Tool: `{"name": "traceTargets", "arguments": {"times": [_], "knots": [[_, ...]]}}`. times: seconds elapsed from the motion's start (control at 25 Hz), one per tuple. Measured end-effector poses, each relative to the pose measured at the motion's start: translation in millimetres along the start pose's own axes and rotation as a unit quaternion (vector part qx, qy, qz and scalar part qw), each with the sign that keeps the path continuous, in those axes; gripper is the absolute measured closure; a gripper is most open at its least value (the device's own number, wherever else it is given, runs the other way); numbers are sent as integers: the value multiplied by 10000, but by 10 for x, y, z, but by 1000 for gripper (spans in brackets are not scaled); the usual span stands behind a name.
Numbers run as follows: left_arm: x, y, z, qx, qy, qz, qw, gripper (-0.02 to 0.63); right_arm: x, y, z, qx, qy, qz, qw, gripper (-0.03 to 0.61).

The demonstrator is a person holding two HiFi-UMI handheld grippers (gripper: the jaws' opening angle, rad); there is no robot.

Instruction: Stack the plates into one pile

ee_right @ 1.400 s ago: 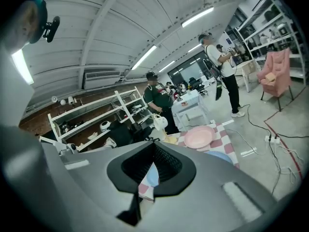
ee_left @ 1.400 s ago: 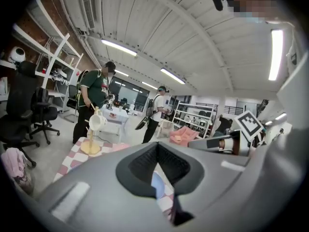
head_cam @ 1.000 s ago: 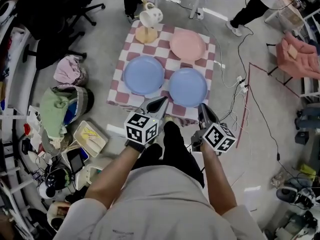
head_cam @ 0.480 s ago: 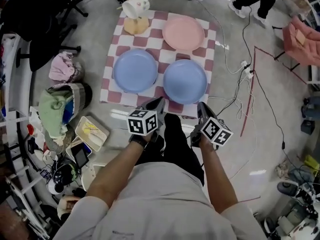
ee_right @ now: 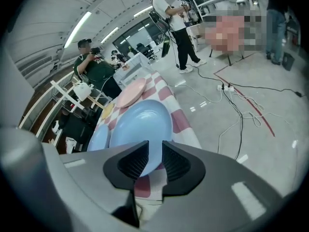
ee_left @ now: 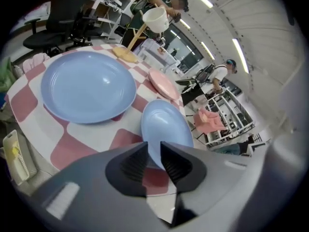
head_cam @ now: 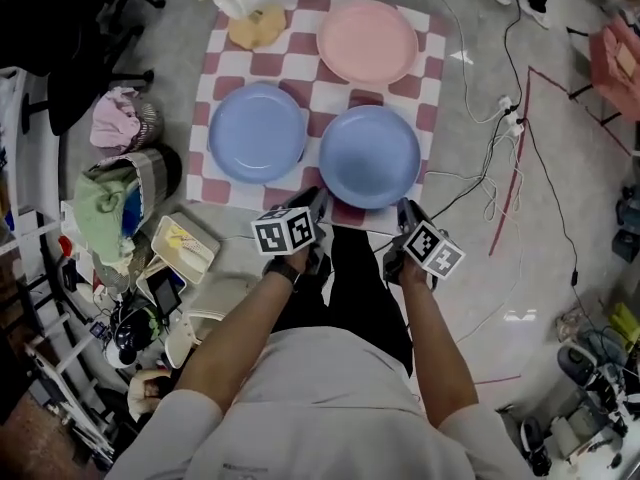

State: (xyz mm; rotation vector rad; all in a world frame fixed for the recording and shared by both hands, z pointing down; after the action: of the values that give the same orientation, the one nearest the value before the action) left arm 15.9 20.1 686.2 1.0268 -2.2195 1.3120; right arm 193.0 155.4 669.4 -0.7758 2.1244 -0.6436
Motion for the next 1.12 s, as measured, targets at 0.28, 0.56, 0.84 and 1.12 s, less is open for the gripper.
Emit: {"name": "traceTargets", "arguments": {"times": [0.28, 0.56, 0.84, 1.12], "knots": [[128, -222, -113, 161, 257, 342, 9990, 560, -247, -257, -168, 389, -320, -279, 9983, 495], [247, -422, -228, 470, 381, 646, 9961, 557, -336, -457, -233, 667, -252, -362, 9968, 495], [267, -489, -251, 559, 447, 903, 9933, 560, -321, -561, -204, 826, 0, -467, 9955, 514], [226, -461, -225, 461, 590, 920, 9929, 565, -264, -547, -110, 798, 122, -426, 9958, 520]]}}
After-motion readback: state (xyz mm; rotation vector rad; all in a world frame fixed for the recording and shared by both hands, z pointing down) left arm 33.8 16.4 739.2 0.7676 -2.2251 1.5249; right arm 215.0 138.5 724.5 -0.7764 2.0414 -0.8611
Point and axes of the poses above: the fingertips, and each gripper's own axes: y backward along the fingers, x to its left, z out of its top, the point moved 2 cm from there along y, backward along the fingers, and after that the axes turned 14 degrees about -x, right-handed, at the moved point
